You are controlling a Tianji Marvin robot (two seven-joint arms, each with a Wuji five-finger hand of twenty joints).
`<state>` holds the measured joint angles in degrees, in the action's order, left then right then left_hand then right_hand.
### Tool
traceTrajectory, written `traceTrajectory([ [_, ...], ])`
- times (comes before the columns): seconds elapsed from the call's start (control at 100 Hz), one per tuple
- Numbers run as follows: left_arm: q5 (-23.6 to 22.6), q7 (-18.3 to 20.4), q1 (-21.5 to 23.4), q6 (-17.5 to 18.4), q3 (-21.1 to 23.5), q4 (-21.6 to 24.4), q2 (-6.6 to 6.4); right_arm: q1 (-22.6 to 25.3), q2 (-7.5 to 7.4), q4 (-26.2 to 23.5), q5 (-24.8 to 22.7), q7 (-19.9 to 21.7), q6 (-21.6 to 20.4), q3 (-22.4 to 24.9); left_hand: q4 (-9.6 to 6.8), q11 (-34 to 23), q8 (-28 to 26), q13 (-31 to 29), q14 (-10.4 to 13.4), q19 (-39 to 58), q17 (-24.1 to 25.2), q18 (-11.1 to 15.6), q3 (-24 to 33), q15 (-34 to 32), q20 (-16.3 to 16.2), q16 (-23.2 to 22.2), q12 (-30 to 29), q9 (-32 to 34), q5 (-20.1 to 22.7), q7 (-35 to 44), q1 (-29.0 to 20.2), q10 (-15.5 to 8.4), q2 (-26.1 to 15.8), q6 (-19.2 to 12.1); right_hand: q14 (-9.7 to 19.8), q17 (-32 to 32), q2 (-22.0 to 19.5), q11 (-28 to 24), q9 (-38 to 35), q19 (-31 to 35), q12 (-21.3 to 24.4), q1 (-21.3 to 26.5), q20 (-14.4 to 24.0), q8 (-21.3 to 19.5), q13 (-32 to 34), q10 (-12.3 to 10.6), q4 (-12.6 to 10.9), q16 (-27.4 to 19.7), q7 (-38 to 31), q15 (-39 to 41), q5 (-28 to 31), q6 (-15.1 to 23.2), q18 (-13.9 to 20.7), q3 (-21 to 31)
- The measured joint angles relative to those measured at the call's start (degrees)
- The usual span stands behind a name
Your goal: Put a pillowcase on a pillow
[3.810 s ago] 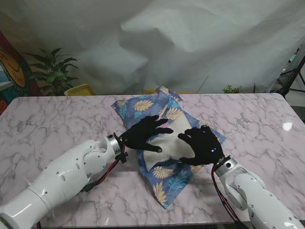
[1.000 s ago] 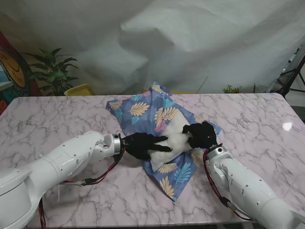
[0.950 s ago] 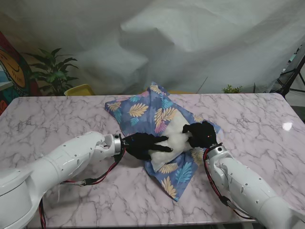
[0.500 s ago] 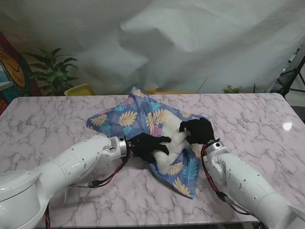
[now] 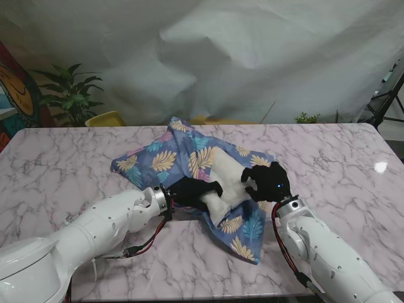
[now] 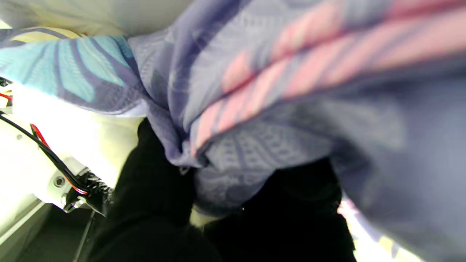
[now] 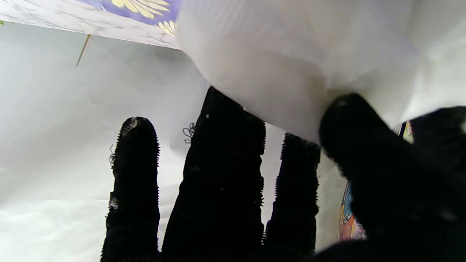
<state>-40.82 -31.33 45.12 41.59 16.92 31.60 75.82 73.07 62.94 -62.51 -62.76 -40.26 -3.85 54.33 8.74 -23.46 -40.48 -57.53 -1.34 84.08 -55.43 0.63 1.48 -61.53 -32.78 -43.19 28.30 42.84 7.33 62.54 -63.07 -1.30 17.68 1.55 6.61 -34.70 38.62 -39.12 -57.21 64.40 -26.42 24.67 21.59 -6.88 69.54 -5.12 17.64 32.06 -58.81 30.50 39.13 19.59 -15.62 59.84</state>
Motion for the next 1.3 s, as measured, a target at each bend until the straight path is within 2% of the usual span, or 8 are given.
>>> traceTrajectory([
  [0.05, 1.0, 0.3, 0.2, 0.5, 0.2, -0.5, 0.13, 1.4, -0.28, -1.2, -0.5, 0.4, 0.6, 1.0, 0.0, 0.0, 13.1, 0.1, 0.0, -0.3, 0.5, -0.1, -3.0, 0.1, -0.8, -0.7, 0.0, 0.0, 0.2, -13.0, -1.8, -0.6, -3.5, -0.6, -0.3, 1.1, -2.4, 0.0, 1.5, -0.4, 0.5, -2.2, 0.0, -0.5, -1.0, 0.4, -0.1, -0.6, 2.3, -2.1, -0.1, -1.1, 0.0, 0.0],
  [0.12, 4.1, 3.9, 0.8, 3.1, 2.3, -1.3, 0.43, 4.3, -0.51, -4.1, -3.0, 1.2, 1.9, 4.2, 0.0, -0.1, 19.9, 0.8, -0.8, -0.3, 1.4, -0.9, -3.0, 0.1, -1.9, -1.7, 0.4, 0.0, 0.2, -25.0, -2.4, -0.6, -4.5, -3.1, -1.5, 2.7, -6.1, -0.2, 4.0, -1.1, 0.6, -6.1, 0.0, -4.2, -3.6, 1.2, -2.3, -1.7, 6.6, -4.7, 0.4, -3.9, -0.6, 0.0],
  [0.21, 9.2, 7.8, 1.4, 6.4, 4.6, -3.7, 1.32, 8.1, -1.28, -7.7, -6.6, 1.2, 4.7, 7.0, 0.0, -0.2, 18.7, 0.9, -1.0, 0.2, 1.7, -1.2, -2.9, -0.2, -1.9, -2.2, 3.0, 0.0, 4.2, -21.8, -2.4, -0.7, -5.0, -4.0, -3.6, 5.2, -9.7, -0.3, 8.7, -2.1, 1.3, -10.4, -0.1, -11.1, -8.3, 2.6, -6.5, -3.8, 11.6, -7.8, -2.2, -7.3, -1.4, -1.2],
  [0.37, 9.6, 4.8, 2.3, 7.2, 5.7, -7.0, 3.06, 12.7, -2.33, -10.4, -11.1, -0.4, 8.7, 9.7, 0.0, -12.9, 17.9, 1.2, -1.0, 2.4, 2.4, -1.2, -1.7, -3.1, -2.1, -2.7, 4.6, 0.0, 17.2, -14.8, -2.4, -0.7, -4.2, -4.7, -6.0, 8.5, -13.5, 1.0, 15.2, -3.3, 2.1, -13.9, -0.7, -11.9, -15.0, 4.8, -6.8, -6.8, 15.2, -10.8, -6.0, -8.7, -1.5, -5.1],
  [0.62, 12.6, 4.6, 3.1, 8.5, 8.2, -10.0, 4.88, 16.1, -3.22, -12.1, -10.1, -1.2, 3.8, 11.5, 0.06, -19.8, 16.1, 2.4, -1.0, 2.5, 3.8, -0.8, -2.5, -3.8, -2.2, -2.7, 6.0, 0.0, 15.0, -3.4, -2.4, -2.0, -4.1, -4.0, -4.6, 6.4, -16.2, 0.2, 8.0, -1.5, 1.9, -13.8, -0.7, -14.1, -11.2, 2.2, -7.4, -6.8, 13.7, -10.3, -1.3, -8.6, -0.2, -5.8],
  [1.03, 30.3, 23.8, 7.9, 6.3, 17.8, -4.0, 3.62, 10.0, -3.98, -5.2, -6.8, 1.8, -1.1, 1.7, 0.06, -21.3, 5.6, 3.1, -1.4, 2.5, 4.7, -0.6, -8.7, -3.8, -2.3, -2.7, 5.4, 0.0, 11.6, -0.4, -3.8, -1.9, -6.0, 1.8, -3.6, 5.4, -20.0, 1.8, 4.8, -1.0, 2.1, -15.3, -0.6, -14.8, -8.7, 1.5, -7.4, -5.7, 13.3, -8.1, 1.0, -8.0, 3.4, -6.9],
  [1.18, 35.2, 27.8, 10.0, 1.9, 19.9, 0.4, 2.65, 4.5, -3.6, 0.6, -2.4, 1.4, -7.3, -3.3, 0.06, -21.3, 2.9, 3.1, -1.6, 2.5, 4.8, -0.6, -8.7, -3.8, -2.3, -2.6, 5.2, -0.1, 10.9, -0.4, -3.8, -1.2, -6.0, 3.0, -3.5, 11.3, -33.4, 6.0, 9.3, -3.9, 5.6, -20.5, -1.4, -12.2, -15.1, 1.7, -7.4, -10.3, 17.5, -13.4, -2.9, -8.1, 7.1, -22.5],
  [1.3, 35.3, 27.4, 10.9, 1.0, 20.9, 1.7, 2.44, 0.5, -2.94, 4.9, 1.3, 1.5, -12.6, -7.2, 0.06, -21.3, 2.1, 3.2, -1.7, 2.5, 4.9, -0.7, -8.7, -3.8, -2.3, -2.3, 4.7, -0.1, 10.3, -0.4, -3.8, -0.8, -6.0, 3.7, -2.9, 17.1, -45.6, 8.7, 14.3, -6.2, 8.7, -14.9, -4.1, -8.8, -22.2, 2.2, -10.7, -15.5, 19.8, -14.7, -6.9, -8.5, 10.1, -48.6],
])
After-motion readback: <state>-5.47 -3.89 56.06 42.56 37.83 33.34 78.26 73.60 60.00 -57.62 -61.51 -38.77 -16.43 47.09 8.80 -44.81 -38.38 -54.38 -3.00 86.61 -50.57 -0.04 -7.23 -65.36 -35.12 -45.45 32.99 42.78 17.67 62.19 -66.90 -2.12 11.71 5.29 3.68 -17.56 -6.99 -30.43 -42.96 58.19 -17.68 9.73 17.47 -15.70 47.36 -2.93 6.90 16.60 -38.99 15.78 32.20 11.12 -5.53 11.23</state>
